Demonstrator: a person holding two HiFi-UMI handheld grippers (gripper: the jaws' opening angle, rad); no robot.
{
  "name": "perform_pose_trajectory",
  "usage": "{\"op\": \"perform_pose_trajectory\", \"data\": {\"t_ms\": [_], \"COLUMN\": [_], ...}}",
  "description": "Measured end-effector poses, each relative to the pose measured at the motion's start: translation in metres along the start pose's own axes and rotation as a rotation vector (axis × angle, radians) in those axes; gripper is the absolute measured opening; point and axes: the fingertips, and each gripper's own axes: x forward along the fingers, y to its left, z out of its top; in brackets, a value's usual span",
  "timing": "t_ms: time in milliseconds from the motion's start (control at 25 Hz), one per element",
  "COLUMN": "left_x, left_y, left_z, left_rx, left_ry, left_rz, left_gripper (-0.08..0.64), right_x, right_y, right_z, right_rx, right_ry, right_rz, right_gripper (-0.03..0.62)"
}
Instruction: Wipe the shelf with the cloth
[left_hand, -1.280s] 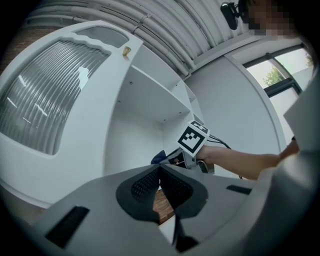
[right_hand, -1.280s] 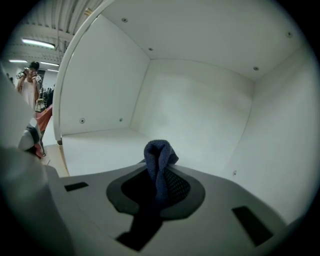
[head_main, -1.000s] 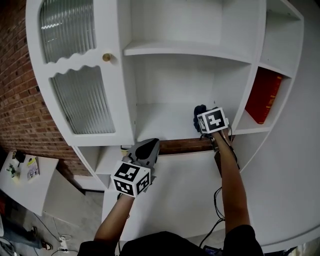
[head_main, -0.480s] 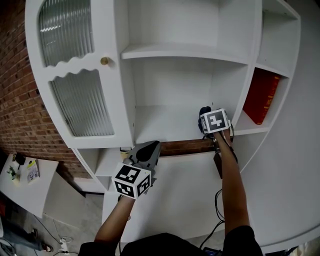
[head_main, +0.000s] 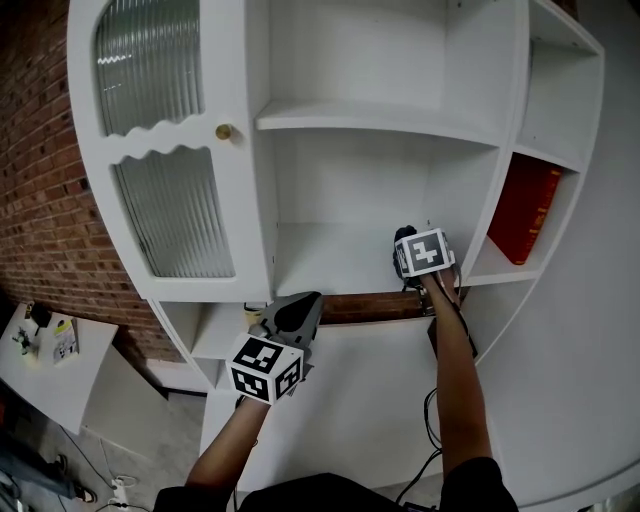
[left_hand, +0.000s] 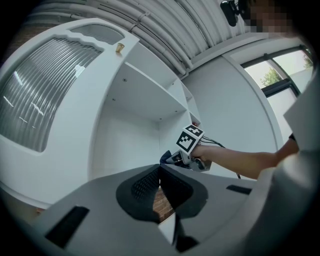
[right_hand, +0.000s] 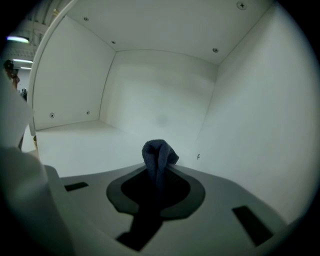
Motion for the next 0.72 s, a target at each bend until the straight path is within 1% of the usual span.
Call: {"op": "perform_pose_trajectory", "data": {"t_ms": [120,280,480,720], "left_x": [0.001,0.001,-0.003,-0.007], "left_y": [0.000,0.001,0.005,0.011], "left_z": [0.000,-0.003,-0.003,-0.004], "left_rx": [0.002,0.003,0.002,0.000], "left_ry": [0.002,0.006,0.005,-0.001], "left_rz": [0.003,0.007,0.022,0.040], "left_gripper": [0.014,0.014,0.014,0.014], "right_x": [0.005,0.012,0.015,0.014], "right_y": [0.014,0.047,0.095,0.151], "right_z": [0.008,0.022,0.040,0.058], "right_rx": [0.008,-0.019,-0.079,-0.166], "right_ry": [-0.007,-0.015,-0.023,-0.041], "right_rz": [0.038,0.098,0.175,0.244], "right_gripper": [0.058,0.058,0.058,0.058]}}
